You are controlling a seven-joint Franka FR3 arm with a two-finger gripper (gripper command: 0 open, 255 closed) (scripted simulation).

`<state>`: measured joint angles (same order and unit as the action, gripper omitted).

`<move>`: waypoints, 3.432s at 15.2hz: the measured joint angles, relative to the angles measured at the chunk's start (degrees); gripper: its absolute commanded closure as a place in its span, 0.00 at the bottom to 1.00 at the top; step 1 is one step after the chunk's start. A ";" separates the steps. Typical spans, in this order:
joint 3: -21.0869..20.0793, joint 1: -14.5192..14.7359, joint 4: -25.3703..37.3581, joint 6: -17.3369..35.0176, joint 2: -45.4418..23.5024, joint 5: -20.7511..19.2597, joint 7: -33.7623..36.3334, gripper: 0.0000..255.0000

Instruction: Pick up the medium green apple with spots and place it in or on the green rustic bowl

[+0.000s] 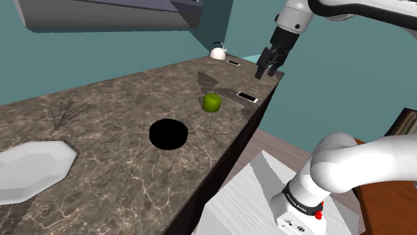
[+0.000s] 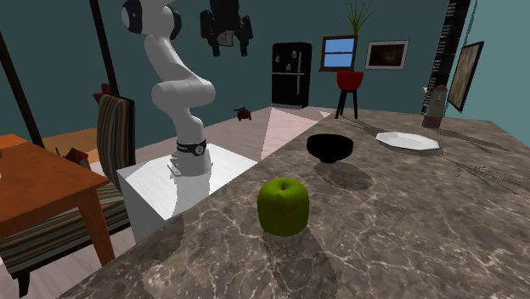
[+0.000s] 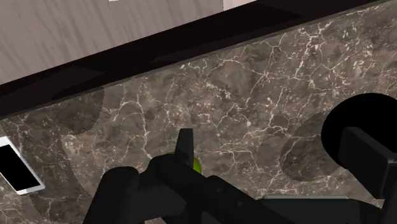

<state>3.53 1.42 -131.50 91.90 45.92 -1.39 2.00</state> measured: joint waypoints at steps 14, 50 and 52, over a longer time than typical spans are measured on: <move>16.27 7.77 7.91 9.09 -21.67 -7.16 -39.73 0.00; 20.21 9.91 31.36 22.85 -64.83 0.14 -93.25 1.00; 20.21 9.91 31.36 22.85 -64.82 0.15 -93.25 1.00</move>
<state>23.74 11.33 -100.14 114.75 -18.90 -1.25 -91.24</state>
